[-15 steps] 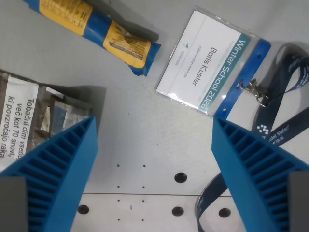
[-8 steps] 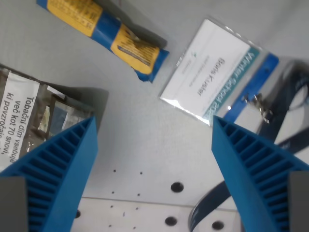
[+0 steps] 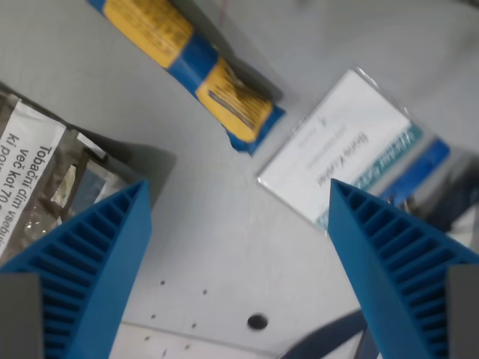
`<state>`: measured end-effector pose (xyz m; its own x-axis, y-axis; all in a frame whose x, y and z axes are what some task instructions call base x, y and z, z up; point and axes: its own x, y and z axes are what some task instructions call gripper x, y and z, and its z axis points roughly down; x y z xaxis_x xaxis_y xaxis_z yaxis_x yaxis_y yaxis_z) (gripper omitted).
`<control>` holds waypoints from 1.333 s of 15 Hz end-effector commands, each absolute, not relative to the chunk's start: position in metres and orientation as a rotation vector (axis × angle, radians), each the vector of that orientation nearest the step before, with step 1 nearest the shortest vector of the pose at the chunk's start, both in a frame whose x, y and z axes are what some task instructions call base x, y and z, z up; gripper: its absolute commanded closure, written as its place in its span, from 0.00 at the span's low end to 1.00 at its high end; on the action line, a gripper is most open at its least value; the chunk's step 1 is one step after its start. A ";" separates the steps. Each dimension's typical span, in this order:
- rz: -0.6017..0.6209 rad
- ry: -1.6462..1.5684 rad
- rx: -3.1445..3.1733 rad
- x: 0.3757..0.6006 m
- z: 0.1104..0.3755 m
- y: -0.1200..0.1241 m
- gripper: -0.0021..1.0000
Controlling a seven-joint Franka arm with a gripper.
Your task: Move above the blue bag
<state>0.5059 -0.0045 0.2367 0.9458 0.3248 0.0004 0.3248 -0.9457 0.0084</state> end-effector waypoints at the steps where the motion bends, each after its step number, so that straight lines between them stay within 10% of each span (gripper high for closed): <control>1: 0.033 1.010 2.973 0.515 0.229 0.002 0.00; 20: 0.049 1.535 2.739 0.548 0.175 0.041 0.00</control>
